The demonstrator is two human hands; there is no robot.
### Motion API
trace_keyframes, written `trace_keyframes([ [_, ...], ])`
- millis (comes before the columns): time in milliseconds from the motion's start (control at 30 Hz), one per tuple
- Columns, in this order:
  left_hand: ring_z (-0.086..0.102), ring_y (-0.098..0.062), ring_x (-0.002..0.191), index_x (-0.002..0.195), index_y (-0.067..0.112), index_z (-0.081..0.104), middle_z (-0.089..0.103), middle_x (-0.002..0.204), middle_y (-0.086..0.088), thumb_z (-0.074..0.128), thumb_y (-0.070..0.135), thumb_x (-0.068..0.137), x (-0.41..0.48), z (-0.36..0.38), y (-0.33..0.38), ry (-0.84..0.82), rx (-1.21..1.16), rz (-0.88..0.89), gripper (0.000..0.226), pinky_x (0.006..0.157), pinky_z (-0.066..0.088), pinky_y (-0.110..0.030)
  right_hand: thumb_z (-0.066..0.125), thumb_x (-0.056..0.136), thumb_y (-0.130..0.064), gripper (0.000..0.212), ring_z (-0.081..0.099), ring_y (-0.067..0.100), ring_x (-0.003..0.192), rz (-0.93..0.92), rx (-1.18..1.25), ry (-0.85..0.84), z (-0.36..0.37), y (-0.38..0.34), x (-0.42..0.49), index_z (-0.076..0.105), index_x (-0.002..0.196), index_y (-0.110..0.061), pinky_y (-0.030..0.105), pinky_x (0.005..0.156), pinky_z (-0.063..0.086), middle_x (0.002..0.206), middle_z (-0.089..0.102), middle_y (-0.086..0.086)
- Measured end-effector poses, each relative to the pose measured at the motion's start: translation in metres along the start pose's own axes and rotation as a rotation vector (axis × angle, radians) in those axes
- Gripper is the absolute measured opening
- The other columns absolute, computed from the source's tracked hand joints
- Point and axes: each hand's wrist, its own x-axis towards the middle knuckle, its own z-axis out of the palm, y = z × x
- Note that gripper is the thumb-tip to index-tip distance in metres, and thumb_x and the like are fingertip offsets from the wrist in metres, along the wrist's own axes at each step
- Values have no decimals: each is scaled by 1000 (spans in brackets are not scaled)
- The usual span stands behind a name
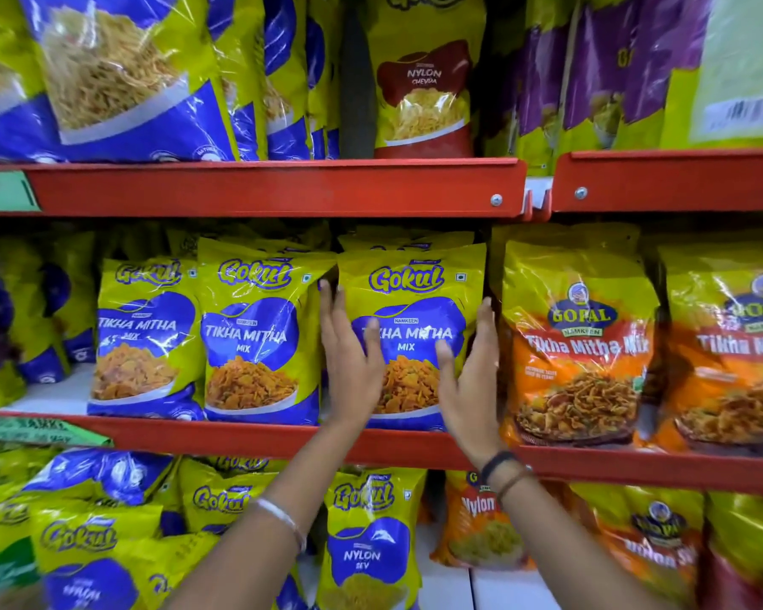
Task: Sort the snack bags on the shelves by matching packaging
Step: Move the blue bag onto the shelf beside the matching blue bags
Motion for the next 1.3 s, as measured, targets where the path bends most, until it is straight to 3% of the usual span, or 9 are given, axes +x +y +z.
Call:
trace_keyframes([
  [100, -4, -12, 147, 147, 17, 11, 8, 159, -4, 37, 27, 97, -35, 6, -9, -184, 304, 263, 57, 120, -2, -31, 35, 100, -31, 63, -9, 12, 149, -165, -251, -139, 4, 22, -25, 2, 152, -18, 25, 121, -3, 161, -6, -3],
  [233, -6, -10, 146, 148, 19, 5, 6, 158, -2, 24, 41, 95, -39, 9, -29, -268, 564, 259, 60, 118, -4, -33, 16, 97, -49, 64, -15, 10, 148, -118, -417, -238, 7, 39, -22, -10, 150, -23, 30, 120, -3, 160, -15, -5],
  [333, -8, -10, 146, 148, 15, 6, 7, 158, -4, 24, 39, 94, -41, 11, -23, -232, 661, 239, 61, 118, -4, -33, 17, 96, -50, 66, -18, 8, 147, -124, -427, -310, 1, 36, -20, -12, 149, -21, 32, 121, -2, 158, -17, -5],
  [433, -16, -8, 144, 148, 14, 4, 2, 158, -6, 24, 37, 93, -53, 16, -4, -202, 598, 173, 62, 117, -9, -30, 26, 98, -44, 65, -11, 9, 148, -182, -348, -326, -26, 25, -25, -6, 150, -19, 27, 121, -3, 161, -9, -3],
  [567, -13, -11, 145, 147, 16, 0, -6, 157, -4, 26, 36, 94, -78, 50, 47, -294, 418, 257, 62, 117, -11, -25, 33, 98, -26, 56, 9, 19, 150, -254, -314, -138, -94, 38, -29, 18, 150, -11, 34, 122, 7, 160, 15, 7],
  [667, -11, -12, 146, 147, 17, -2, -5, 157, -4, 25, 36, 95, -92, 89, 79, -354, 364, 319, 61, 118, -10, -25, 30, 99, -27, 57, 6, 20, 150, -189, -417, -75, -136, 65, -17, 12, 151, -15, 37, 122, 7, 161, 9, 3],
  [800, -10, -9, 145, 147, 18, 1, -4, 158, -2, 28, 37, 96, -108, 135, 89, -408, 363, 302, 61, 119, -2, -31, 22, 100, -38, 60, -6, 13, 150, -129, -540, -163, -164, 96, -2, 5, 152, -15, 36, 122, 3, 162, -1, 2],
  [1133, 0, -16, 146, 147, 14, 5, 6, 158, -8, 23, 39, 95, -116, 156, 85, -300, 557, 252, 61, 117, 0, -31, 21, 100, -42, 62, -13, 8, 148, -194, -566, -306, -180, 107, 9, 2, 152, -14, 25, 119, -9, 162, -4, 1],
  [1300, -14, -10, 145, 147, 17, -6, -17, 156, 3, 25, 35, 94, -139, 174, 116, -292, 546, 242, 64, 118, -7, -29, 21, 100, -40, 59, -7, 10, 149, -247, -434, -265, -232, 119, -4, 3, 152, -19, 30, 122, -2, 161, 0, 0],
])
